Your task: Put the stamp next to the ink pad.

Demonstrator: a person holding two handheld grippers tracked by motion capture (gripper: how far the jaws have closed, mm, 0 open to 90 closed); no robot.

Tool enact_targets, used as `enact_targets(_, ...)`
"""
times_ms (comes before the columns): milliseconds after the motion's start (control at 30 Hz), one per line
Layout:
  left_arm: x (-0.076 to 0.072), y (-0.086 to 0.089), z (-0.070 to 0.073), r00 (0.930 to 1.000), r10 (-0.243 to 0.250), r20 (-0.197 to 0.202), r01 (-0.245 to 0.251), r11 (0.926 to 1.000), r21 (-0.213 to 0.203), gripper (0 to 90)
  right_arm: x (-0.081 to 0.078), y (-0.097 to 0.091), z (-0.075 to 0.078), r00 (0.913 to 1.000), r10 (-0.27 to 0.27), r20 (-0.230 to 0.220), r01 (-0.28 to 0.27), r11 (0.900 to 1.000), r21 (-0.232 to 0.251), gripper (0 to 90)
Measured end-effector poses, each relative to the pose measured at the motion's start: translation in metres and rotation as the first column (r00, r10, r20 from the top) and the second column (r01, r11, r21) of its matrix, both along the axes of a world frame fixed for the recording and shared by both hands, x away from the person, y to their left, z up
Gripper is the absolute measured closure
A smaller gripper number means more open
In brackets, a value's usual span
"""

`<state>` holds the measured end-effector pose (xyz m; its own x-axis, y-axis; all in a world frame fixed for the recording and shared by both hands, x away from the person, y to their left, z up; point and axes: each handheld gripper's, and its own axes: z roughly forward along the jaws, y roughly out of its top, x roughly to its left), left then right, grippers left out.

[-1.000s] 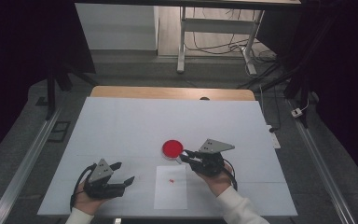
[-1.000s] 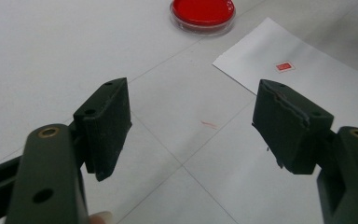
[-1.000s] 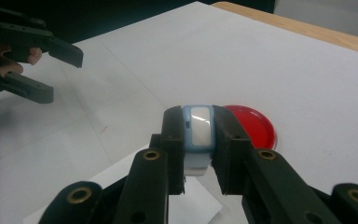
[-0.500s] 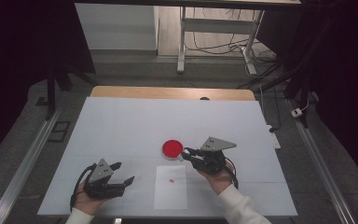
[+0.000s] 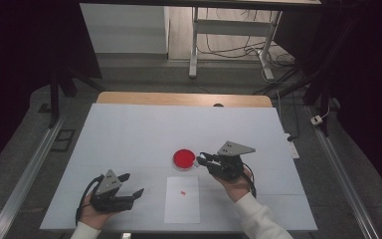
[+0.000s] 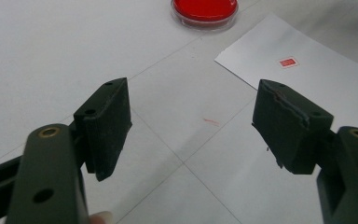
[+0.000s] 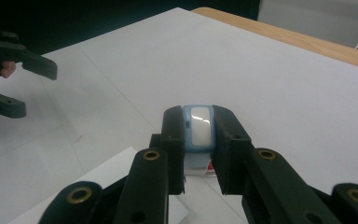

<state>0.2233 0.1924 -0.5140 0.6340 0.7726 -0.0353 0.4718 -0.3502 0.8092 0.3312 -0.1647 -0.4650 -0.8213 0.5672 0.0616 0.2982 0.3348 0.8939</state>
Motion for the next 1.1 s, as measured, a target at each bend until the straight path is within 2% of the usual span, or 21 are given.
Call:
enact_targets(367,0.001,0.000,-0.001,1.0000,-0.001,-0.003,0.001,1.0000,0.006,27.5,0.012,-0.003,0.000,0.9996,-0.025,0.010,0.026,0.9993,-0.027,74.7)
enact_targets(733,0.003,-0.001,-0.003,0.9999,-0.008,-0.011,0.008,0.9999,0.011,27.5,0.032,-0.005,-0.003,0.9977,-0.068,0.005,0.068,0.9968,-0.042,74.6)
enact_targets(1000,0.002,-0.002,-0.003,0.9999,-0.012,-0.011,0.012,0.9999,0.010,27.5,0.051,-0.003,-0.015,0.9956,-0.092,-0.018,0.091,0.9946,-0.049,74.6)
enact_targets(1100,0.003,-0.002,-0.003,0.9999,-0.011,-0.012,0.011,0.9999,0.010,27.5,0.057,-0.003,-0.018,0.9950,-0.099,-0.016,0.097,0.9924,-0.076,74.7)
